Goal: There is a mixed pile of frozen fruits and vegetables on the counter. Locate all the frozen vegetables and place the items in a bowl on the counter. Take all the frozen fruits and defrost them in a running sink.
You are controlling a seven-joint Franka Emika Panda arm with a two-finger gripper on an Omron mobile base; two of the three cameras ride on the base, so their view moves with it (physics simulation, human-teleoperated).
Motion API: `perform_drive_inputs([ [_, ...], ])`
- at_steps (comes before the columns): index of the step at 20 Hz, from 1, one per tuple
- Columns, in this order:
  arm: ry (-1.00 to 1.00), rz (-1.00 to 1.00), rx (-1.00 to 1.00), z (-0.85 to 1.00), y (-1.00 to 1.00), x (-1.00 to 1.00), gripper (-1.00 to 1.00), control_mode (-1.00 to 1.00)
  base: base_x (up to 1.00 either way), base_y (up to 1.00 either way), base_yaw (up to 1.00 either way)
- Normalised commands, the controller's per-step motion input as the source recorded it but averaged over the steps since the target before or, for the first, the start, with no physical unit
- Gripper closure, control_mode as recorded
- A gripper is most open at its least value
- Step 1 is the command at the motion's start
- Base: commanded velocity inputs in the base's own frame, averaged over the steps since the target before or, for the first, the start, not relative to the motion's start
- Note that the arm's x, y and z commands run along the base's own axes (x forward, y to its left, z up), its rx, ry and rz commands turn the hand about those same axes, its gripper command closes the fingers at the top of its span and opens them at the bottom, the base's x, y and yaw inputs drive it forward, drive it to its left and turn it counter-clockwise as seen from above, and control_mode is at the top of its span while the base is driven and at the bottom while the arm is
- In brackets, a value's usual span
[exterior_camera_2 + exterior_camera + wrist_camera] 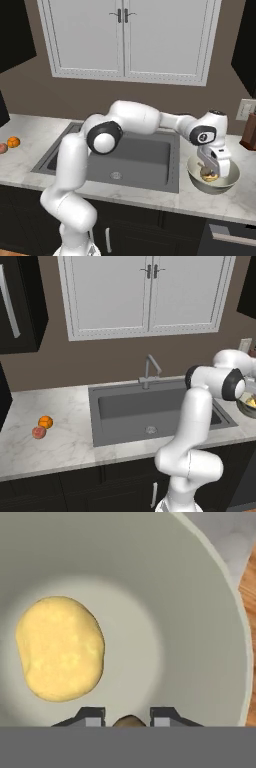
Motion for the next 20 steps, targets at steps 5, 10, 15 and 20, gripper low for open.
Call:
perform_drive_inputs([
  [5,0.03,0.00,0.00,-0.33,0.00,0.00,1.00,-1.00,0.00,0.00,0.00],
  [10,0.00,0.00,0.00,-0.21,0.01,0.00,-1.00,-1.00,0.00,0.00,0.00],
  [15,0.00,0.00,0.00,-0.02,0.00,0.00,-1.00,-1.00,0.00,0.00,0.00],
  [20,0.02,0.00,-0.02,0.19,0.01,0.00,-1.00,-1.00,0.00,0.00,0.00],
])
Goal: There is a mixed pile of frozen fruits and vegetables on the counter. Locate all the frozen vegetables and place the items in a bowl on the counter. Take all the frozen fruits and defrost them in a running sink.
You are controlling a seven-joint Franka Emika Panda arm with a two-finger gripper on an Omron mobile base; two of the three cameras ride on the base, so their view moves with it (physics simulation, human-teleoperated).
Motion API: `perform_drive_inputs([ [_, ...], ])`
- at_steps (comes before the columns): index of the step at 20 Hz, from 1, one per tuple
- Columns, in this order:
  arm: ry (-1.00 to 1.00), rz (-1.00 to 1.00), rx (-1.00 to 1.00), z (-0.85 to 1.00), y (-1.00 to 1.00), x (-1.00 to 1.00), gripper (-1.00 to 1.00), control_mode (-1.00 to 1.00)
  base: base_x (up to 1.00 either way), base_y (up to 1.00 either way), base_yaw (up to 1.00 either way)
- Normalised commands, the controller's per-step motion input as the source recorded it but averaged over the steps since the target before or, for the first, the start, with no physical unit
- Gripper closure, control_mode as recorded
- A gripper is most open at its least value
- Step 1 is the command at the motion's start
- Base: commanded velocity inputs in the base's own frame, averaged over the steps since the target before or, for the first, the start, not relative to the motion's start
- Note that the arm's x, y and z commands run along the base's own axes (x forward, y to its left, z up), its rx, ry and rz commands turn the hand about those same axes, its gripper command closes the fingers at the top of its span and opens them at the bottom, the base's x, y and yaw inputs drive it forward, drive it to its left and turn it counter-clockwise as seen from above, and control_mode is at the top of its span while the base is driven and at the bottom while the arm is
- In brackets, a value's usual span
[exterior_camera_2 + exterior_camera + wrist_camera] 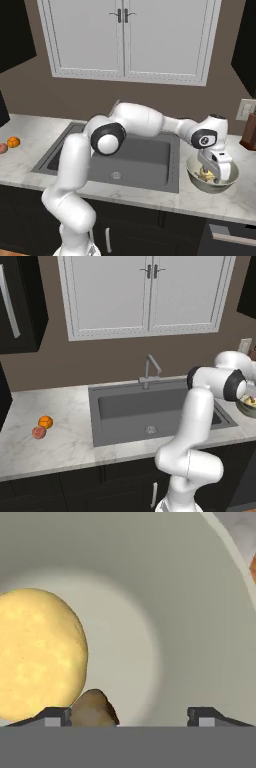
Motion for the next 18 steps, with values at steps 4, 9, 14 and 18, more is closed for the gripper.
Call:
perform_drive_inputs([
  [4,-0.02,0.00,-0.07,0.73,0.13,-0.04,-1.00,-1.00,0.00,0.00,0.00],
  [9,-0.17,-0.03,-0.02,0.46,0.41,-0.09,-1.00,-1.00,0.00,0.00,0.00],
  [14,-0.28,-0.09,-0.01,0.37,0.91,-0.01,-1.00,-1.00,0.00,0.00,0.00],
  [18,-0.27,-0.05,-0.05,0.59,0.91,-0.02,-1.00,-1.00,0.00,0.00,0.00],
])
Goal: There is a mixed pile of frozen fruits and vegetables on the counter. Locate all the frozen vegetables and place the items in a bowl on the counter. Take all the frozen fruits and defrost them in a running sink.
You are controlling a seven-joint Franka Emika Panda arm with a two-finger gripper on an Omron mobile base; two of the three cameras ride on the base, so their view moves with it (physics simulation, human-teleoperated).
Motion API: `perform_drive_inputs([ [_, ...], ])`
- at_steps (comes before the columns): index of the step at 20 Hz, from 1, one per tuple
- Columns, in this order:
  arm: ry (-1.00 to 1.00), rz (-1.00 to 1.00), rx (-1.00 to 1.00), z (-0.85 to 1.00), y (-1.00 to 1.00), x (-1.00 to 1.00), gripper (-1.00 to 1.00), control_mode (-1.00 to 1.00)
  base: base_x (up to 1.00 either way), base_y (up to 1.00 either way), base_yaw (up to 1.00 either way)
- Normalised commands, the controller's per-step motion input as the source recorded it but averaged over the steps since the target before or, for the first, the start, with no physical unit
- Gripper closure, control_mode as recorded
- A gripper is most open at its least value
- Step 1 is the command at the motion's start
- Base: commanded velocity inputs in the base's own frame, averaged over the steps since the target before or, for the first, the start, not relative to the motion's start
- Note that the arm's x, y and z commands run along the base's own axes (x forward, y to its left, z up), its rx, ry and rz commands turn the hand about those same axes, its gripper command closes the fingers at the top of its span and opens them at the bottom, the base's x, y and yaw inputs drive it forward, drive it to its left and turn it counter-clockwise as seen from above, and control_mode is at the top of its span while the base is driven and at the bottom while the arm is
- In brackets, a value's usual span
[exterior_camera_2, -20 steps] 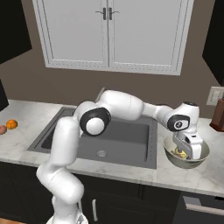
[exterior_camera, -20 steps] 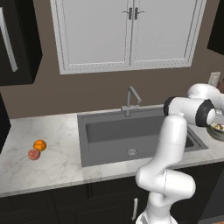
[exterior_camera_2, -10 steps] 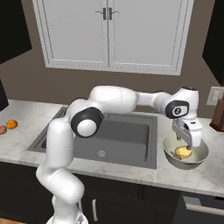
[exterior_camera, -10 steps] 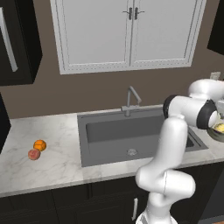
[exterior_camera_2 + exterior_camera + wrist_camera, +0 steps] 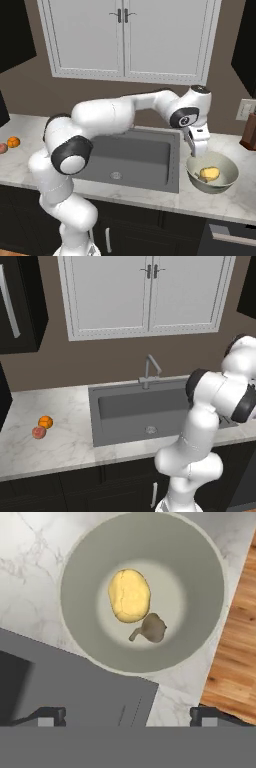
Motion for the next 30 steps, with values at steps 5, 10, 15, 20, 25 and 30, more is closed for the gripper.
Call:
perform_drive_inputs([
  [5,-0.15,-0.06,-0.07,0.39,0.85,-0.12,-1.00,-1.00,0.00,0.00,0.00],
  [10,-0.03,-0.01,-0.06,0.18,0.83,-0.29,-1.00,-1.00,0.00,0.00,0.00],
  [15,0.01,0.05,-0.01,0.68,0.78,-0.51,-1.00,-1.00,0.00,0.00,0.00],
  [20,0.14,0.23,0.00,0.71,0.67,-0.53,-1.00,-1.00,0.00,0.00,0.00],
  [25,0.16,0.34,0.00,0.18,0.41,-0.31,-1.00,-1.00,0.00,0.00,0.00],
  [30,0.11,0.62,0.00,0.00,0.62,-0.13,-1.00,-1.00,0.00,0.00,0.00],
])
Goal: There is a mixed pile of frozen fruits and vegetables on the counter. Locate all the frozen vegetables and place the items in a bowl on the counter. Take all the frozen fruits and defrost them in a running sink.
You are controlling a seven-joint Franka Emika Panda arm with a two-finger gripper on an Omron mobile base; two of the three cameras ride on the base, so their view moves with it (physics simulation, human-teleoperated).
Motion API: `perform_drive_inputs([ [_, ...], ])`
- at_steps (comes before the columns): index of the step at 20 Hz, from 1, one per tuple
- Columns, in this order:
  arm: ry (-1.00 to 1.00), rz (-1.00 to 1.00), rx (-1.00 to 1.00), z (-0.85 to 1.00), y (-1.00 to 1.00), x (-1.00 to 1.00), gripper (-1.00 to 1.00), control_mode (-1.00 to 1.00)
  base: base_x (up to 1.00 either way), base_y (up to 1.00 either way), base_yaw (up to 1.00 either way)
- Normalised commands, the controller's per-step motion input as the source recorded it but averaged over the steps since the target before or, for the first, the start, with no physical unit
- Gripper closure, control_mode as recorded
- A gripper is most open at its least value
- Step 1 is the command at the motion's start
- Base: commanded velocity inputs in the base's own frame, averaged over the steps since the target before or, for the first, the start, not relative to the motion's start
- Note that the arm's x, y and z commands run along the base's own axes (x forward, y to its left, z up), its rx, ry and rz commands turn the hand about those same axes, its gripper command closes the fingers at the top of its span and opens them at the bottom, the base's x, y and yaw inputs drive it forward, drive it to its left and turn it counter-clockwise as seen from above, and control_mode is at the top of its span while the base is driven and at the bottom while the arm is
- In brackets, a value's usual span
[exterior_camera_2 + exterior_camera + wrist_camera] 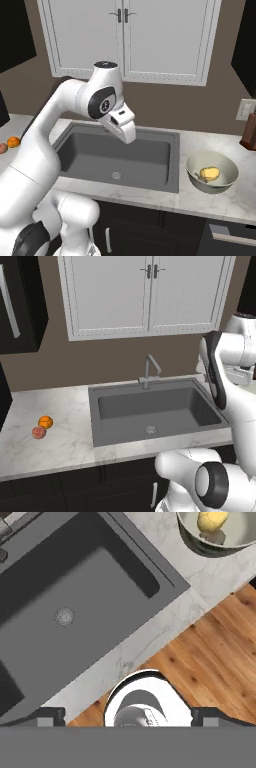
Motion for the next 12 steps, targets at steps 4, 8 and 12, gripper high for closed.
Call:
perform_drive_inputs([
  [4,0.06,0.47,0.00,-0.16,0.44,-0.29,-1.00,-1.00,0.00,0.00,0.00],
  [8,0.08,0.33,0.00,-0.19,0.87,-0.06,-1.00,-1.00,0.00,0.00,0.00],
  [12,0.08,0.23,0.00,-0.06,1.00,-0.01,-1.00,-1.00,0.00,0.00,0.00],
])
